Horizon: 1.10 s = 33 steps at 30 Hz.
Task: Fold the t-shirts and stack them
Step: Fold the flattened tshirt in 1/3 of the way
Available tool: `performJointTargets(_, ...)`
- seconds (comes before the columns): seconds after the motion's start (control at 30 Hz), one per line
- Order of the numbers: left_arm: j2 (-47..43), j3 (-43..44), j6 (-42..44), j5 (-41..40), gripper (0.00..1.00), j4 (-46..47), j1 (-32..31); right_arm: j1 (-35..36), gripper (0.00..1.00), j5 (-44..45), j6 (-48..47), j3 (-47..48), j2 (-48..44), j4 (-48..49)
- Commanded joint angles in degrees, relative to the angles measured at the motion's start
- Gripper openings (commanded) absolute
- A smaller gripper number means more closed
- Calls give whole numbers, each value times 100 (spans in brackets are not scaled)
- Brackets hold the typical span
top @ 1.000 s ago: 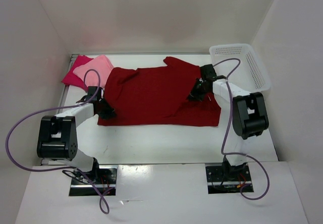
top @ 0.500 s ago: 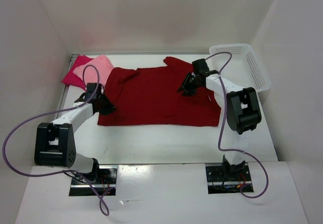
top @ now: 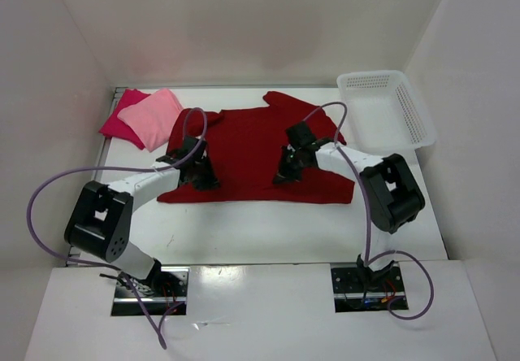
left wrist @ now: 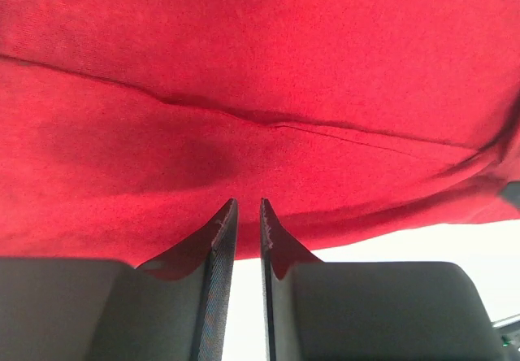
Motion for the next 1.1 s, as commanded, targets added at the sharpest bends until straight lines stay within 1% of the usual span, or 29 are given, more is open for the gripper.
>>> performJointTargets(0.0, 105, 258, 57, -19, 24, 157, -40, 272, 6, 215, 8, 340, 223, 173)
performJointTargets(0.1, 289, 258, 57, -19, 26, 219, -93, 334, 6, 329, 61, 341, 373, 173)
performJointTargets(0.2, 499, 127, 57, -151, 26, 115, -93, 439, 6, 399, 61, 69, 444, 173)
performJointTargets(0.23, 500, -13, -21, -308, 26, 114, -93, 440, 6, 399, 113, -123, 444, 173)
performJointTargets(0.33, 264, -443, -259, -362, 26, 114, 152, 440, 6, 531, 114, -493, 251, 296)
performJointTargets(0.4, 123, -612, -347, -362, 27, 114, 354, 440, 6, 531, 114, -573, 198, 296)
performJointTargets(0.47, -88, -726, -400, -362, 30, 114, 460, 440, 10, 531, 114, -661, 118, 296)
performJointTargets(0.53, -202, -797, -400, -310, 30, 114, 540, 440, 13, 583, 44, -714, 48, 235)
performJointTargets(0.57, -203, -797, -400, -205, 30, 53, 540, 440, 18, 584, 44, -714, -22, 235)
performJointTargets(0.63, -370, -797, -400, -134, 32, -88, 540, 440, 25, 637, -26, -653, -101, 42)
performJointTargets(0.67, -440, -797, -400, -134, 32, -201, 540, 440, 31, 637, -88, -583, -101, -19)
performJointTargets(0.8, -1159, -631, -400, -72, 32, -387, 540, 440, 39, 637, -141, -83, -417, -362)
performJointTargets(0.83, -1222, -517, -400, -72, 32, -439, 488, 440, 39, 558, -141, 23, -487, -363)
performJointTargets(0.87, -1223, -211, -348, -124, 32, -492, 409, 440, 39, 488, -141, 146, -488, -363)
performJointTargets(0.9, -1127, -43, -347, -125, 32, -492, 330, 440, 31, 400, -141, 147, -488, -363)
performJointTargets(1.0, -654, 379, -295, 225, 32, -492, -4, 493, 11, 162, -27, 42, -374, -170)
performJointTargets(1.07, -346, 381, -452, 375, 32, -247, -250, 563, 7, 162, 25, -89, -304, -21)
